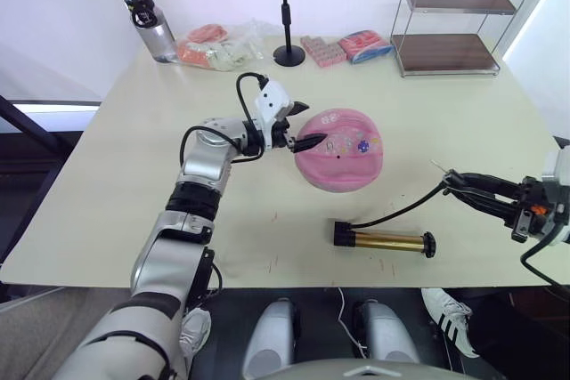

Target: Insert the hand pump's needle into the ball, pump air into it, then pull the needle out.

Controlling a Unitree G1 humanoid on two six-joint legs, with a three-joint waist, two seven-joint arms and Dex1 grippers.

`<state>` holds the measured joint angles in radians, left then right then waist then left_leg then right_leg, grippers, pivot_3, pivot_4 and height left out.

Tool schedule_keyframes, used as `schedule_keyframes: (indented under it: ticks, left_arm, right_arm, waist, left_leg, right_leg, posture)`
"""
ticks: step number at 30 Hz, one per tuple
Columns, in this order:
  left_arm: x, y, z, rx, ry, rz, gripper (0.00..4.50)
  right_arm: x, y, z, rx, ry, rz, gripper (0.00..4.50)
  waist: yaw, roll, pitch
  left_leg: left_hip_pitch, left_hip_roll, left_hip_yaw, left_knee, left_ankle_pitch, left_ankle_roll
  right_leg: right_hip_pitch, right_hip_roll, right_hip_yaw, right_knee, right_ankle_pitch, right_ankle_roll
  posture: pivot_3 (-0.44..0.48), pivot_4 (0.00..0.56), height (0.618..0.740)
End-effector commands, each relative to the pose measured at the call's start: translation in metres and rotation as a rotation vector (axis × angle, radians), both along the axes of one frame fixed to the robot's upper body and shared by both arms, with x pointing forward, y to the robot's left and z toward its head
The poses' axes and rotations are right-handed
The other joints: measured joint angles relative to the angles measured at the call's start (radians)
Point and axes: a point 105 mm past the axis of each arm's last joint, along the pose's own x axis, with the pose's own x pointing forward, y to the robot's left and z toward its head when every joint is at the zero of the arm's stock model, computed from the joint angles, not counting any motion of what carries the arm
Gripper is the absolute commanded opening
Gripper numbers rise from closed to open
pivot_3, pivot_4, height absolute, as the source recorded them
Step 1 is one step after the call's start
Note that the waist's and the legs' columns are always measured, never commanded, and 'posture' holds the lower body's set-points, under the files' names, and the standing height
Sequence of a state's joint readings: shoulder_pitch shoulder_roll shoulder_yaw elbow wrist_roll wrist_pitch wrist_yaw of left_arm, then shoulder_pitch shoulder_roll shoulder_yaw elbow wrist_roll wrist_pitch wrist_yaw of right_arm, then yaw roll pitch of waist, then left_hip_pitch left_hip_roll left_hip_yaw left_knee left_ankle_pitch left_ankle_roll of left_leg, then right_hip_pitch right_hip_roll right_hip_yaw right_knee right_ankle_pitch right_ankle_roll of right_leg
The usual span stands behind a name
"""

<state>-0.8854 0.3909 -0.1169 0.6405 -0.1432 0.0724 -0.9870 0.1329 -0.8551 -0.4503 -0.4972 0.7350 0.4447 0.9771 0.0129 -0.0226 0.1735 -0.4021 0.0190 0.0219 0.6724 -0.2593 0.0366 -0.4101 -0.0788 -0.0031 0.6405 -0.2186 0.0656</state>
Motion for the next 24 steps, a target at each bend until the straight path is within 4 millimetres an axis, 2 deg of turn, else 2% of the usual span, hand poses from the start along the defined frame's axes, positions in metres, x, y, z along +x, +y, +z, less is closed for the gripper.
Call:
schedule_keyframes:
  ticks: [1,15,16,18,23,24]
  left_arm:
    - [0.0022,-0.0029,0.0157,-0.021,-0.045,-0.012,4.38]
    - [0.0031,-0.0060,0.0111,-0.013,-0.032,-0.017,4.38]
    - [0.0031,-0.0062,0.0110,-0.015,-0.031,-0.016,4.02]
    - [0.0031,-0.0064,0.0106,-0.023,-0.025,-0.012,3.61]
    - [0.0047,-0.0061,0.0107,-0.046,-0.013,0.010,1.20]
    - [0.0052,-0.0057,0.0108,-0.047,-0.015,0.016,0.99]
  right_arm:
    - [-0.0040,0.0027,0.0120,-0.006,-0.104,0.012,0.33]
    - [-0.0078,0.0007,0.0101,0.064,-0.158,-0.008,0.33]
    - [-0.0082,0.0009,0.0091,0.064,-0.158,-0.007,0.33]
    - [-0.0087,0.0012,0.0077,0.067,-0.159,-0.007,0.33]
    - [-0.0084,0.0018,0.0056,0.064,-0.161,-0.006,0.33]
    - [-0.0082,0.0019,0.0056,0.064,-0.161,-0.006,0.33]
  waist:
    - [0.000,-0.001,0.000]
    - [0.000,-0.001,0.000]
    - [0.000,-0.001,0.000]
    - [0.000,-0.001,0.000]
    - [-0.001,-0.001,0.000]
    - [-0.001,-0.001,0.000]
  left_leg:
    - [0.000,0.000,0.000,0.000,0.000,0.000]
    - [0.000,0.000,0.000,0.000,0.000,0.000]
    - [0.000,0.000,0.000,0.000,0.000,0.000]
    - [0.000,0.000,0.000,0.000,0.000,0.000]
    - [0.000,0.000,0.000,0.000,0.000,0.000]
    - [0.000,0.000,0.000,0.000,0.000,0.000]
  right_leg:
    - [0.000,0.000,0.000,0.000,0.000,0.000]
    - [0.000,0.000,0.000,0.001,0.000,0.000]
    - [0.000,0.000,0.000,0.001,0.000,0.000]
    - [0.000,0.000,0.000,0.001,0.000,0.000]
    - [0.000,0.000,0.000,0.001,0.000,0.000]
    - [0.000,0.000,0.000,0.001,0.000,0.000]
  posture:
    - [0.000,0.150,0.740]
    - [0.000,0.150,0.740]
    - [0.000,0.150,0.740]
    - [0.000,0.150,0.740]
    - [0.000,0.150,0.740]
    - [0.000,0.150,0.740]
